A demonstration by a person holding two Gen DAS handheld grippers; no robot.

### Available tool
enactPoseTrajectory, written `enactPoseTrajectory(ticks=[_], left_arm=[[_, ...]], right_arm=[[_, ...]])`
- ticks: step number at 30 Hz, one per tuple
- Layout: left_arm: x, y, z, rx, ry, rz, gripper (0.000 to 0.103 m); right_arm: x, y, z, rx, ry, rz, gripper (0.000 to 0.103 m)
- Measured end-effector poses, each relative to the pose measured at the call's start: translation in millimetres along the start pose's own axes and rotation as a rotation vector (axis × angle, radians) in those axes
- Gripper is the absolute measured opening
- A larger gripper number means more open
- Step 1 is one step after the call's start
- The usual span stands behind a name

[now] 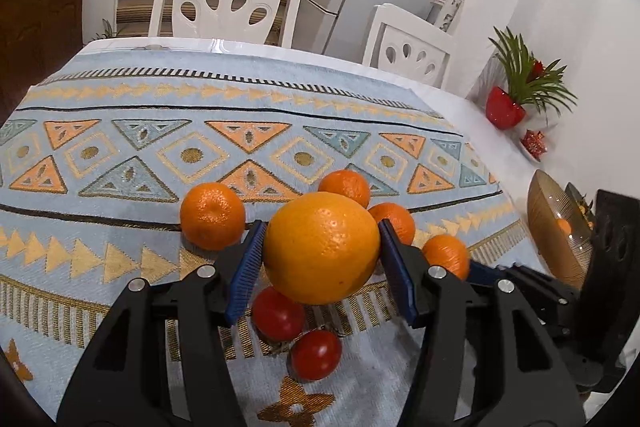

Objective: Organize fruits
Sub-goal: 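Carry the orange and tangerine in both tools over the amber bowl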

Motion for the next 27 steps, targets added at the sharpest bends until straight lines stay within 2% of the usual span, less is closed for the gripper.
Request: enactPoseTrajectory(ticks=[5,10,14,19,22,27], left_arm=[[9.4,10.0,-0.4,0.017,-0.007,-0.015,0.057],[52.2,37.4,-4.7,0.057,-0.065,-0.001,0.057],[114.3,53.4,-7.9,0.065,-0.116,0.091,0.057],[194.8,59.1,0.3,0.039,-0.180,0.213,0.057],[246.3,54.8,11.5,0.006,-0.220,0.279,0.057],[308.9,44.2,38.4,-0.036,-0.287,0.339,0.057]], right_arm=[[11.2,19.5,5.1,0.021,-0.045,0.026,0.044],[35.4,68.0,12.1,0.080,-0.106,0.041,0.044],[68.0,118.1,5.1,0.147,-0.178,0.074,0.044],[123.2,190.5,4.3,0.226,-0.252,0.204,0.044],[161.7,227.4,14.0,0.249,-0.331,0.262,0.044],[223.3,271.5,39.2,0.267,-0.468,0.347,0.044]])
Point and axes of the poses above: each gripper's, at about its wrist camera, not at the fingertips, and y roughly against the way its jaws point, x to its right, z to its underside, the point moved 9 cm from there along -y, roughly the way its jaws point, and after that the axes turned 7 degrees about y, right-handed, at the moved point
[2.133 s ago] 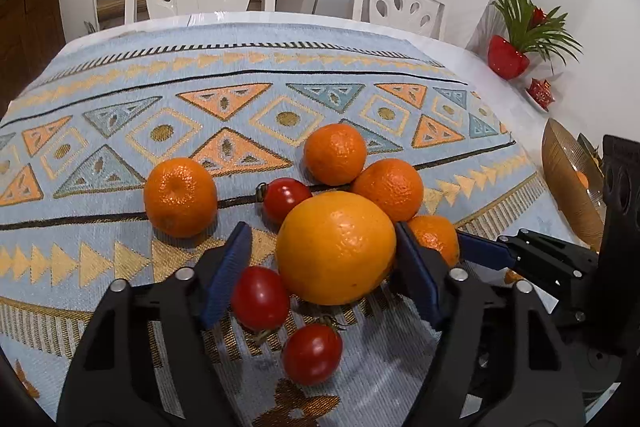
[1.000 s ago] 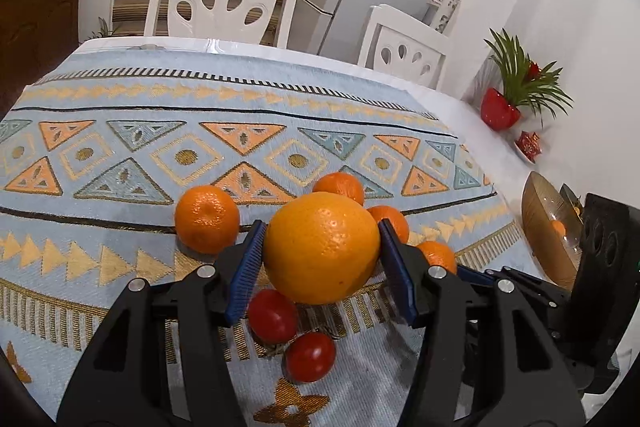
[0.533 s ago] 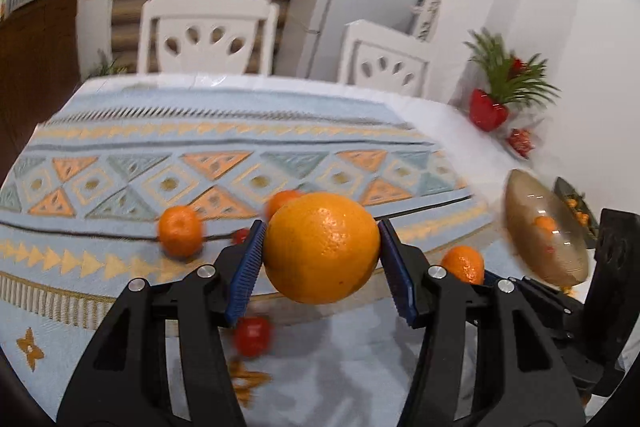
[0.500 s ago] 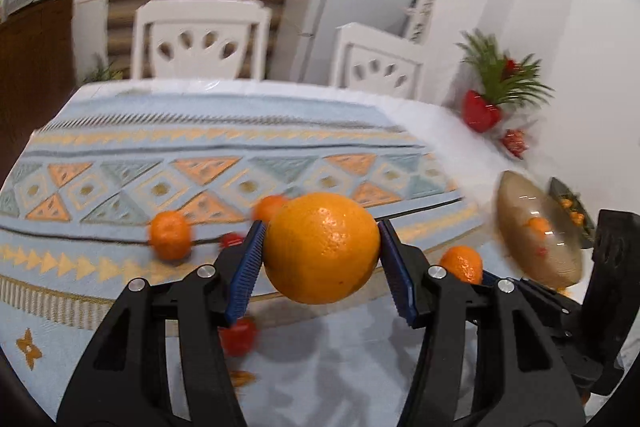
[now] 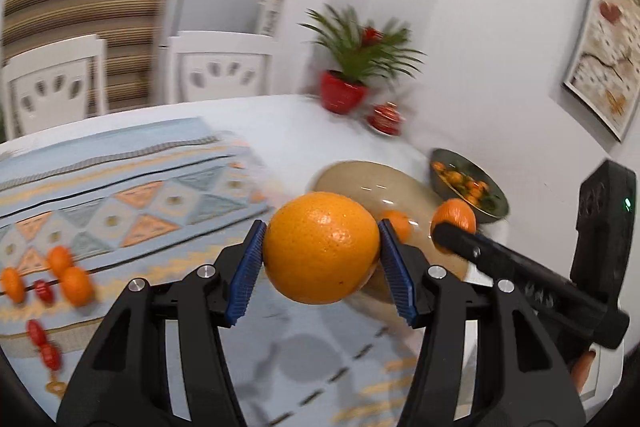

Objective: Organize fruits
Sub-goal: 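Carry the orange and tangerine in both tools over the amber bowl, then open both tools to release the orange and tangerine into the amber bowl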

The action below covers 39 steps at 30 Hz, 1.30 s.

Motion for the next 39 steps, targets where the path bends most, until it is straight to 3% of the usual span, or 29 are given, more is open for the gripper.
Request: enactPoseTrajectory(ticks=[5,10,17,39], left_arm=[[42.1,-38.8,14.7,-0.063,-0.033,0.048,0.057],[65.3,-73.1,36.0,-0.132,-0.059,0.063,0.057],[73.2,-100.8,49.6,-0.182,-0.075,0.065,0.057],[72.0,-132.7,75.0,-0.233,-0.086,0.049,0.057]], right_arm=[[67.6,11.0,6.2,-0.004,-0.113,0.087,0.044],[100.6,8.2,20.2,-0.032,-0.160,0.113,0.044],[115.1,-6.2,28.9,-0.065,-0.168,0.140,0.044],[124.2,-33.4,53.2,-0.125,-0.179,0.170,0.044]])
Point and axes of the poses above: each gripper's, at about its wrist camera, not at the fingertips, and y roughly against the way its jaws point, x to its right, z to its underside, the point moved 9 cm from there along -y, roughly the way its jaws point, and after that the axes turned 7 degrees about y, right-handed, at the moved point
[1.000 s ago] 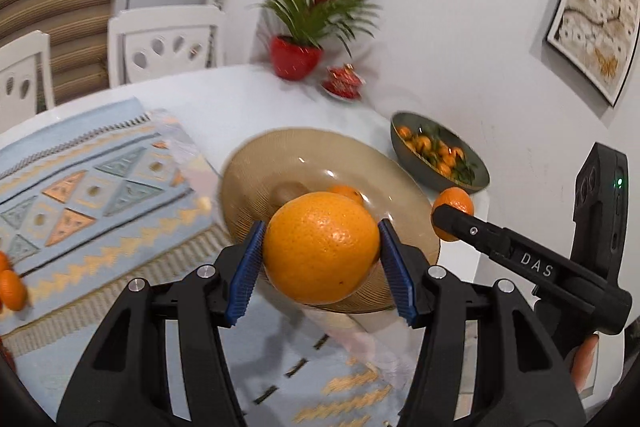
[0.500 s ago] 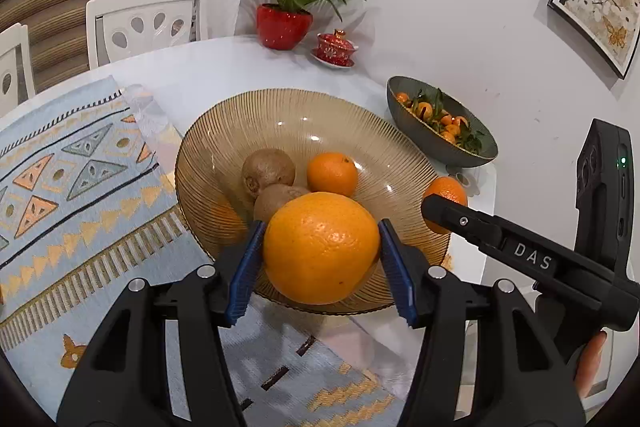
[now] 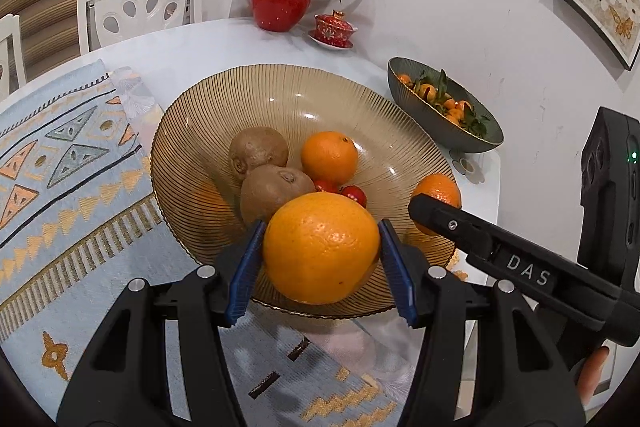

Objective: Organize fruits
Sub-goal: 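Open both tools to release the orange and tangerine into the amber bowl, then move both tools back over the remaining tomatoes on the cloth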

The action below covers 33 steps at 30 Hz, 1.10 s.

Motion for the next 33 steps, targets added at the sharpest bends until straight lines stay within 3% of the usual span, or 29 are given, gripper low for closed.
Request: enactPoseTrajectory(ticks=[5,8,17,29,33], left_arm=[[-3.4,-1.5,0.1,-0.001,0.007,-0.005,0.057],[-5.0,7.5,-5.0,0.032,0.012,0.000,0.068],[-17.2,40.4,-15.2,0.084,0.022,0.002,0.070],[-48.4,77.9,-12.9,0.124,0.060,-0.012,0.070],[-71.3,106.2,-7.1,0.156,0.053,-0.062,0.070]], right_arm=[[-0.2,0.2,0.1,0.001,0.007,0.012,0.047],[0.5,5.4,-2.8,0.017,0.011,0.018,0.055],[-9.3,21.9,-11.7,0.055,0.010,0.010,0.055],[-71.5,34.9,-12.2,0.063,0.117,-0.029,0.055],[-102.1,38.6,-8.7,0.062,0.179,-0.046,0.055]])
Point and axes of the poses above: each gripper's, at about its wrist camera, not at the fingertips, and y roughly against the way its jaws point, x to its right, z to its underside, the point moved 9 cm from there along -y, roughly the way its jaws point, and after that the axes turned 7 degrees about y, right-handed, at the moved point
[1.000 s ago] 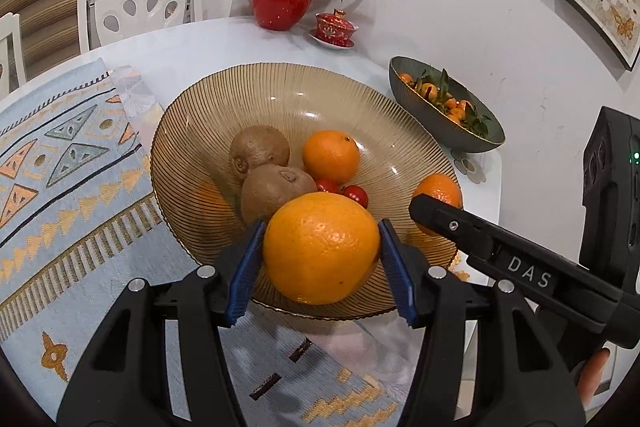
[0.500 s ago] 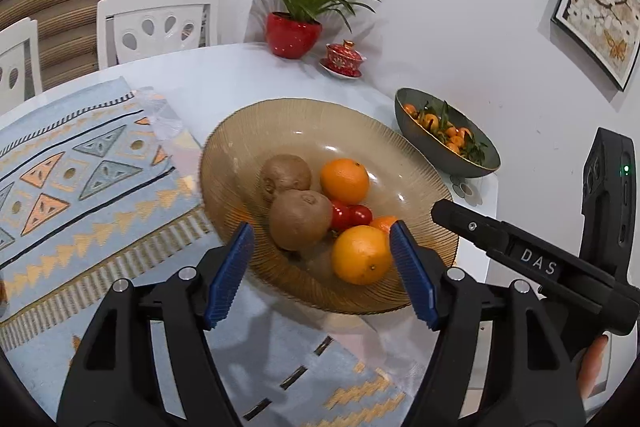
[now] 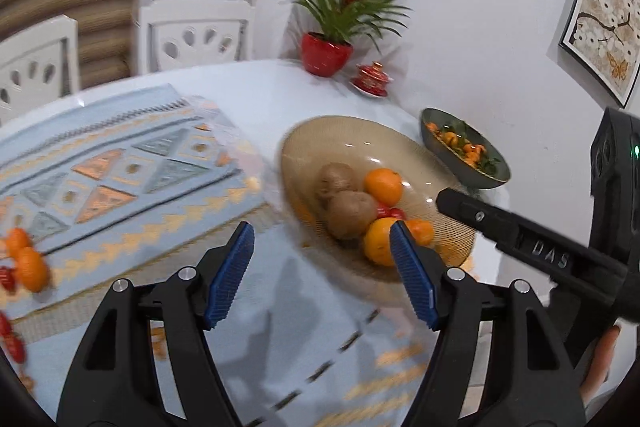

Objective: Organize fruits
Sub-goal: 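Move both tools back over the remaining tomatoes on the cloth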

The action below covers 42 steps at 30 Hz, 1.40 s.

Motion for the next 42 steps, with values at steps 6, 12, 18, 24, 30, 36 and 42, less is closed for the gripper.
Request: enactPoseTrajectory(ticks=[6,12,18,24,30,36,42], left_arm=[[-67.1,47.7,3.2,0.041,0.053,-0.105,0.070],[-156.2,92.1,9.8,0.046,0.132,-0.245,0.070],[-244.1,122.5,27.8,-0.005,0.201,-0.366,0.070],[-306.3,125.5,48.0,-0.084,0.308,-0.353,0.069],[-320.8,108.2,57.6,-0.092,0.386,-0.251,0.063],[-328.6,92.4,67.6,-0.081,0.444,-0.161,0.051],[-328.1,91.2,69.2,-0.074,0.485,-0.090,0.050]], right_arm=[[-54.1,-7.9,3.1,-0.028,0.073,-0.066,0.054],[-116.7,-25.6,25.7,-0.099,0.132,-0.168,0.054],[-190.0,-49.2,63.5,-0.198,0.240,-0.266,0.053],[-271.5,-72.9,109.5,-0.297,0.350,-0.399,0.052],[-335.7,-81.1,146.5,-0.363,0.463,-0.500,0.048],[-369.3,-85.4,159.9,-0.347,0.549,-0.527,0.043],[-385.0,-94.2,167.8,-0.323,0.556,-0.573,0.043]])
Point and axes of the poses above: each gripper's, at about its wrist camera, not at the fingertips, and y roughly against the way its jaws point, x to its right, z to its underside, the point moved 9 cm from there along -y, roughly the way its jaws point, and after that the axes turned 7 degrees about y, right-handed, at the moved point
